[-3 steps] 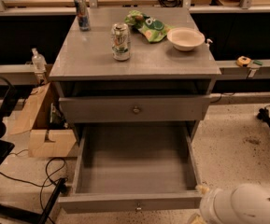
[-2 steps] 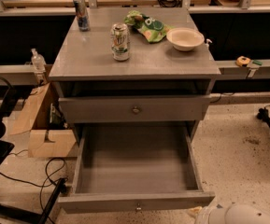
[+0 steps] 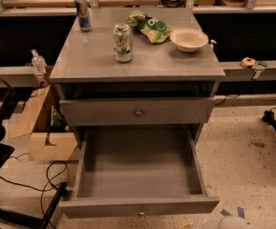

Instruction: Close middle drawer

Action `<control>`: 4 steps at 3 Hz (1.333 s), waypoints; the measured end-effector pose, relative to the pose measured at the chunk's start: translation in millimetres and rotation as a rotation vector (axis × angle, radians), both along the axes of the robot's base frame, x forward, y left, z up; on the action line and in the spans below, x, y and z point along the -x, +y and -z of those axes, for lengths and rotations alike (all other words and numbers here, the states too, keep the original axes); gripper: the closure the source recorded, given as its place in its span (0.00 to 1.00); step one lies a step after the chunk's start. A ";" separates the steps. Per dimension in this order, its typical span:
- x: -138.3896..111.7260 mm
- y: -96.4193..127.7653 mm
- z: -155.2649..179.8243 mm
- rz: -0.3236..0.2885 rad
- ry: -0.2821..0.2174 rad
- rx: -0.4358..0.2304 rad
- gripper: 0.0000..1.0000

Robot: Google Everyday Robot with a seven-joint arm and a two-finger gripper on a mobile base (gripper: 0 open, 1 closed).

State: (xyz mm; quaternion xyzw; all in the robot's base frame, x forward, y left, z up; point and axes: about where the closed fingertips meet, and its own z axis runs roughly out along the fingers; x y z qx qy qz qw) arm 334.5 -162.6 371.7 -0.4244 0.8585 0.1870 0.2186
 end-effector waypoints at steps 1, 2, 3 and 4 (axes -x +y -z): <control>-18.7 22.4 13.9 -0.018 -0.022 -0.039 1.00; -37.8 40.3 12.3 -0.042 -0.058 -0.048 1.00; -69.8 56.8 4.7 -0.076 -0.106 -0.033 1.00; -78.8 57.5 4.0 -0.080 -0.116 -0.029 1.00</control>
Offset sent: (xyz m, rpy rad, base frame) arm 0.0706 0.0630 -0.0016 0.0463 -0.1262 0.0776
